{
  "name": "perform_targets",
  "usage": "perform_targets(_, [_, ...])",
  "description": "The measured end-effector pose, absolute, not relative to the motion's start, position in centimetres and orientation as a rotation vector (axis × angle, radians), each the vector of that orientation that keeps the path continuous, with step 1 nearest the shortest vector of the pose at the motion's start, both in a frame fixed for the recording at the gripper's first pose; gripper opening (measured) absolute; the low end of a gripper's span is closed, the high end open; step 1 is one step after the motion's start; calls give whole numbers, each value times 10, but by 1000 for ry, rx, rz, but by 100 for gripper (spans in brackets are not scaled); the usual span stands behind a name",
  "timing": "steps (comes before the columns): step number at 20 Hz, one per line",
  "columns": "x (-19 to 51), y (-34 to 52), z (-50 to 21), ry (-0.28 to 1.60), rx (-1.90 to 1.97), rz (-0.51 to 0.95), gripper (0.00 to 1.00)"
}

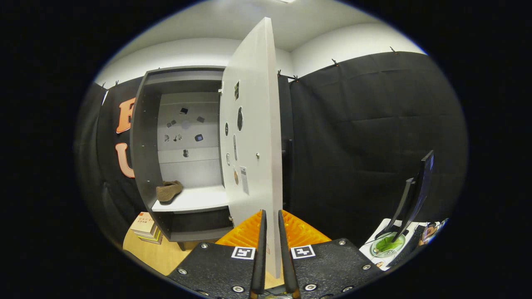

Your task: Open the shoe cabinet door, grab the shoes and put them into the shoe cabinet, then close the shoe cabinet door.

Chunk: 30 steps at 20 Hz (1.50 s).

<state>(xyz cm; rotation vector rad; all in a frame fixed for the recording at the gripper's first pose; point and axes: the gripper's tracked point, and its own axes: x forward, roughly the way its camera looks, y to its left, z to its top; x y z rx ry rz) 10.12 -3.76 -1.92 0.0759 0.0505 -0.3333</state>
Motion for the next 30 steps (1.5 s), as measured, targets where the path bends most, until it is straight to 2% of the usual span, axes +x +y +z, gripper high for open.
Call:
perform_targets(8, [101,34,-74,159,72,-211,17])
perform_targets(19, [144,152,-229,448,90,31,17])
perform_targets(25, [172,179,-332,633,122,103,18])
perform_targets(30, [192,192,-391,743,108,148,18])
